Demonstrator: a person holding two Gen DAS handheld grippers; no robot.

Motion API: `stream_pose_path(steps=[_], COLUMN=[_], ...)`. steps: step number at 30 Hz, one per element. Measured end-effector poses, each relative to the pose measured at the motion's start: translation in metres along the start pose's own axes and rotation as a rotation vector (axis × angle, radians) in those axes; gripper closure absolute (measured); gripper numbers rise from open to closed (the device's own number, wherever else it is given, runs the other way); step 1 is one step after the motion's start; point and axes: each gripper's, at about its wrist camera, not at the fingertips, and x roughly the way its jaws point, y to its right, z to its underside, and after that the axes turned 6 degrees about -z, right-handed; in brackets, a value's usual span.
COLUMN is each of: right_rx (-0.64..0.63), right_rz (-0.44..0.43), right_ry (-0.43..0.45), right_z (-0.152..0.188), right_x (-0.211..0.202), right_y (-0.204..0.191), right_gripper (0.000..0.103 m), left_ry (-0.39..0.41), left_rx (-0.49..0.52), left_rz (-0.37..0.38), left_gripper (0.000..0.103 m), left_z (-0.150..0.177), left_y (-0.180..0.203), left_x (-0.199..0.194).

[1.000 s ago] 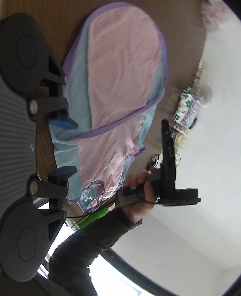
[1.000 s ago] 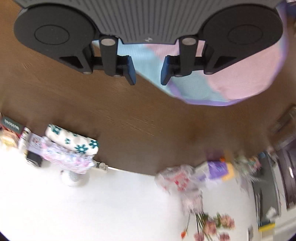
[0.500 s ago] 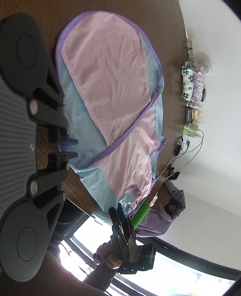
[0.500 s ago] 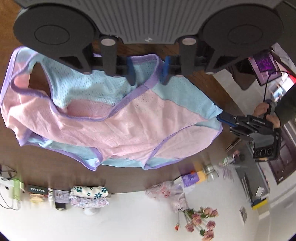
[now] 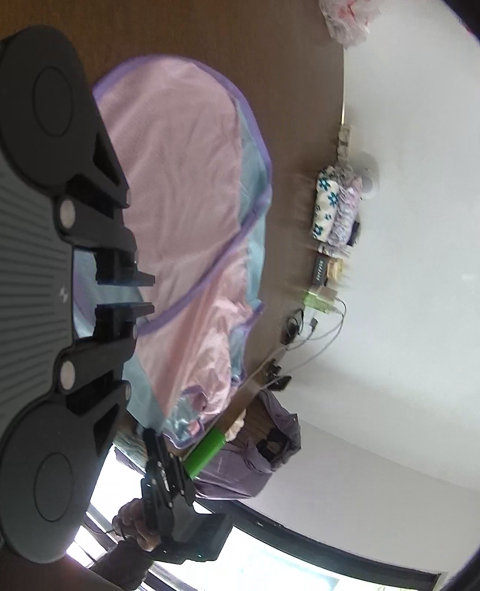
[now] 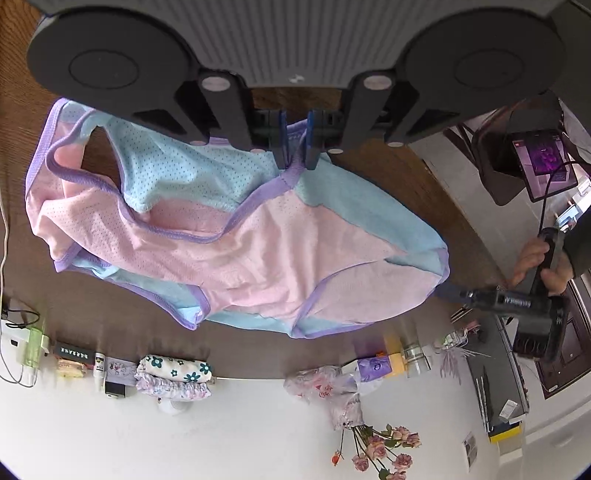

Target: Fold clothes

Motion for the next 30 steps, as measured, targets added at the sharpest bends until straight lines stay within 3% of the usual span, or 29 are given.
stream_pose_path(steps=[2, 6, 8, 13, 14, 15, 19, 21, 24, 28, 30], right_rx=[0.006, 0.022, 0.032, 0.055, 0.055, 0.059, 0.07, 0.067, 0.074, 0.084, 0.084], right_rz=[-0.002, 0.0, 0.001, -0.019, -0.022, -0.023, -0.029, -0.023, -0.02, -0.018, -0.019], right_ry=[0.002, 0.018, 0.028, 0.052, 0.054, 0.058, 0.068, 0.068, 0.071, 0.074, 0.069], right_z=[0.001, 0.003, 0.006, 0.01, 0.01, 0.01, 0.011, 0.012, 0.013, 0.014, 0.013], right_x=[0.001, 0.0, 0.001, 0.001, 0.001, 0.001, 0.001, 0.0, 0.0, -0.001, -0.001], right_y=[0.001, 0.003, 0.003, 0.004, 0.005, 0.006, 0.009, 0.008, 0.009, 0.011, 0.012], right_gripper=[0.095, 0.095, 0.095, 0.094, 0.094, 0.094, 0.095, 0.095, 0.095, 0.096, 0.096], left_ry=[-0.083, -0.216, -0.222, -0.194, -0.194, -0.203, -0.165, -0.119, -0.122, -0.13, -0.13], left_rx=[0.009, 0.053, 0.074, 0.16, 0.164, 0.159, 0.204, 0.252, 0.315, 0.193, 0.143], left_rz=[0.045, 0.059, 0.061, -0.02, -0.042, -0.061, -0.093, -0.13, -0.198, -0.129, -0.087], left_gripper=[0.091, 0.092, 0.09, 0.09, 0.091, 0.101, 0.101, 0.101, 0.095, 0.093, 0.085], left_z=[-0.01, -0.01, -0.008, -0.001, 0.0, -0.002, -0.013, -0.023, -0.02, -0.005, 0.002], left_y=[0.008, 0.021, 0.027, 0.048, 0.052, 0.055, 0.056, 0.057, 0.049, 0.015, 0.003], left_x=[0.029, 0.066, 0.067, 0.066, 0.067, 0.068, 0.052, 0.037, 0.025, 0.009, 0.003])
